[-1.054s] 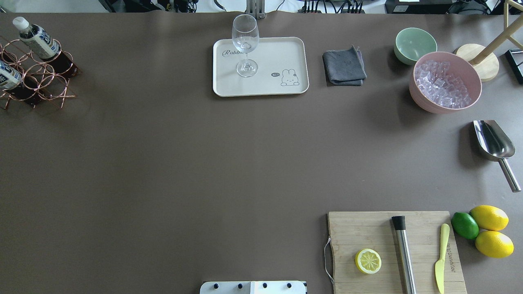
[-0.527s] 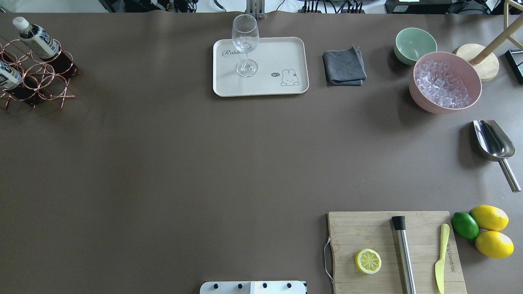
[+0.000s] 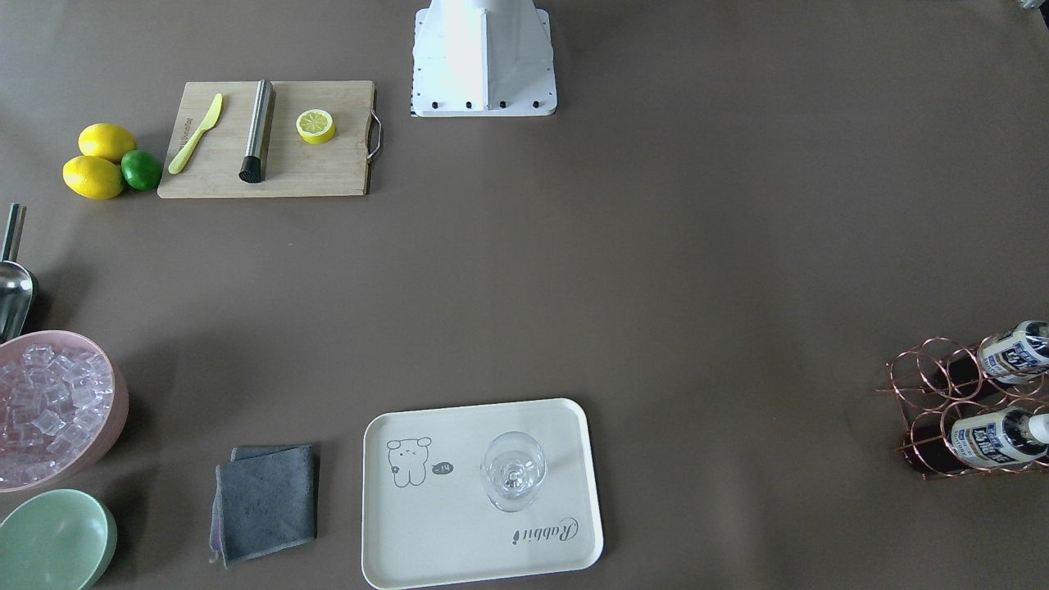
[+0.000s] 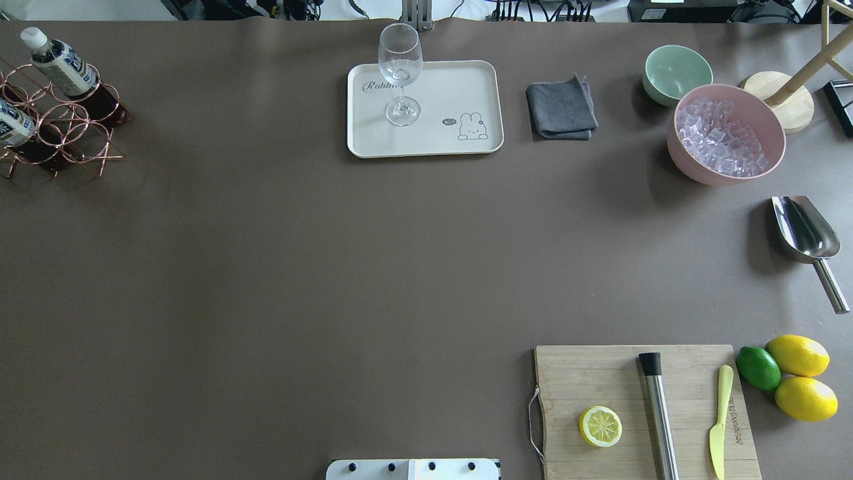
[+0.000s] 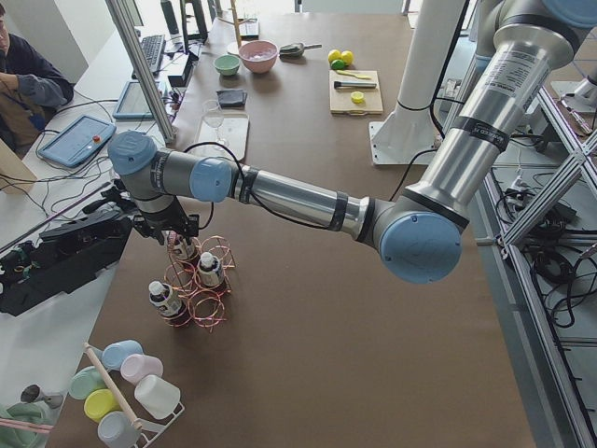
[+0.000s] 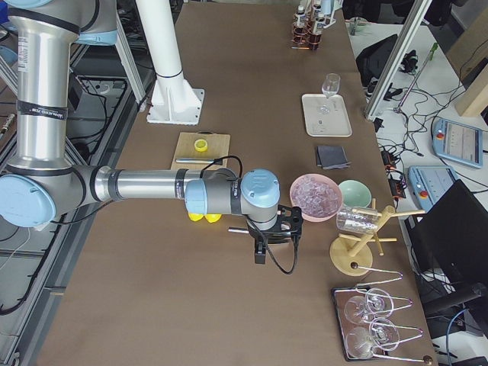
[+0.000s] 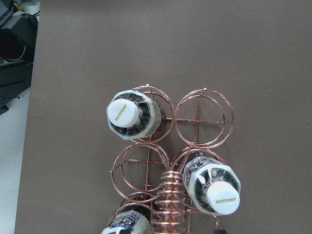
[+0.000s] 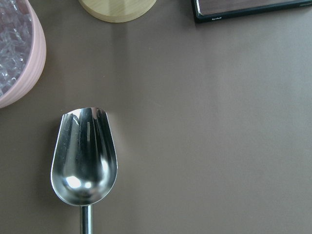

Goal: Take tea from basket to plate

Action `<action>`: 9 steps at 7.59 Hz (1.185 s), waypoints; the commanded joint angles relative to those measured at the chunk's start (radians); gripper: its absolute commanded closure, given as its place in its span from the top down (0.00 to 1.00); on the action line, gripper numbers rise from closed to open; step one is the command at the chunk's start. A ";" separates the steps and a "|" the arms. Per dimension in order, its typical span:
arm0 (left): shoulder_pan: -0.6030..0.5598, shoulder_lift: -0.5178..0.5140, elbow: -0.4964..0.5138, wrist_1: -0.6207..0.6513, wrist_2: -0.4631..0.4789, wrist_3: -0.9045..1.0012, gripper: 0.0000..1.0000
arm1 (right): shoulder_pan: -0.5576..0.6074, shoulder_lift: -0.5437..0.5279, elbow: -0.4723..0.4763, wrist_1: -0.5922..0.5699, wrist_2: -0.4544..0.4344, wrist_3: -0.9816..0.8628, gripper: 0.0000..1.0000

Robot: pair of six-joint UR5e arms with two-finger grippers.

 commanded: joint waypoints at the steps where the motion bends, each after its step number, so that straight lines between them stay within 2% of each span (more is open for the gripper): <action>1: -0.008 -0.009 -0.001 0.009 0.000 -0.003 0.00 | 0.001 0.000 0.000 0.000 0.000 0.000 1.00; 4: -0.029 -0.018 -0.056 0.072 -0.001 -0.008 0.00 | 0.000 0.002 0.000 0.000 -0.002 0.000 1.00; 7: -0.029 -0.025 -0.267 0.242 0.002 -0.059 0.00 | 0.001 0.002 0.000 0.000 0.000 0.000 1.00; 9: -0.008 -0.026 -0.419 0.275 0.003 -0.206 0.00 | 0.001 0.003 0.000 0.000 0.000 0.000 1.00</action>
